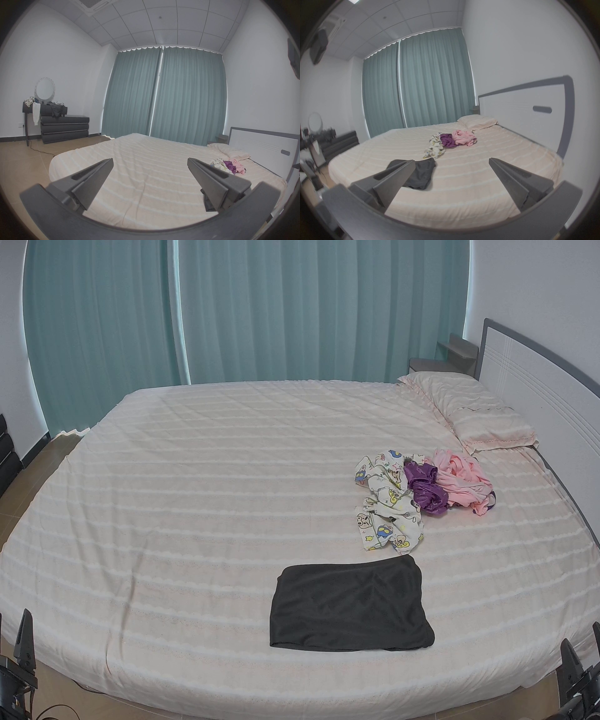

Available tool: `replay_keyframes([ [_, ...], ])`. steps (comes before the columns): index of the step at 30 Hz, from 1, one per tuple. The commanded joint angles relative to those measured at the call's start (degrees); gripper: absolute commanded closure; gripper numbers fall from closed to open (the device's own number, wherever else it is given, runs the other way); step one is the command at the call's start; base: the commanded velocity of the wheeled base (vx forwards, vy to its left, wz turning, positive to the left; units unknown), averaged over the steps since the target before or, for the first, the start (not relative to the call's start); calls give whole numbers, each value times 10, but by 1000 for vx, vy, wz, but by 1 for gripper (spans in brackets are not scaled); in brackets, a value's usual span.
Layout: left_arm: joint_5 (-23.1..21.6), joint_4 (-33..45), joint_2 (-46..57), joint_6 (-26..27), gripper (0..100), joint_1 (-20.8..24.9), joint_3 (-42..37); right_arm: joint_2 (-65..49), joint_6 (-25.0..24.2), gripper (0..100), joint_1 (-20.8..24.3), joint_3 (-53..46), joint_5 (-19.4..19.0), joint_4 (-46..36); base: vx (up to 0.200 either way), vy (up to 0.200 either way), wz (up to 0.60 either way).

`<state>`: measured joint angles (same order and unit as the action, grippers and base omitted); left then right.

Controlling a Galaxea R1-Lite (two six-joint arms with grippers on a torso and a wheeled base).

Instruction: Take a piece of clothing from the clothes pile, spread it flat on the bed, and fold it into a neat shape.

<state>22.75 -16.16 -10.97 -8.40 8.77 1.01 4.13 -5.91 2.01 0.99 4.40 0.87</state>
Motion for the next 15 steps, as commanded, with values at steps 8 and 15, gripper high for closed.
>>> replay_keyframes([
  [8,-106,88,110,62,0,-89,-9,-41,45,0,-17,2,-55,-7,0,0,0],
  [15,-181,126,110,59,0,-89,-9,-41,46,0,-17,2,-82,-6,0,0,0],
])
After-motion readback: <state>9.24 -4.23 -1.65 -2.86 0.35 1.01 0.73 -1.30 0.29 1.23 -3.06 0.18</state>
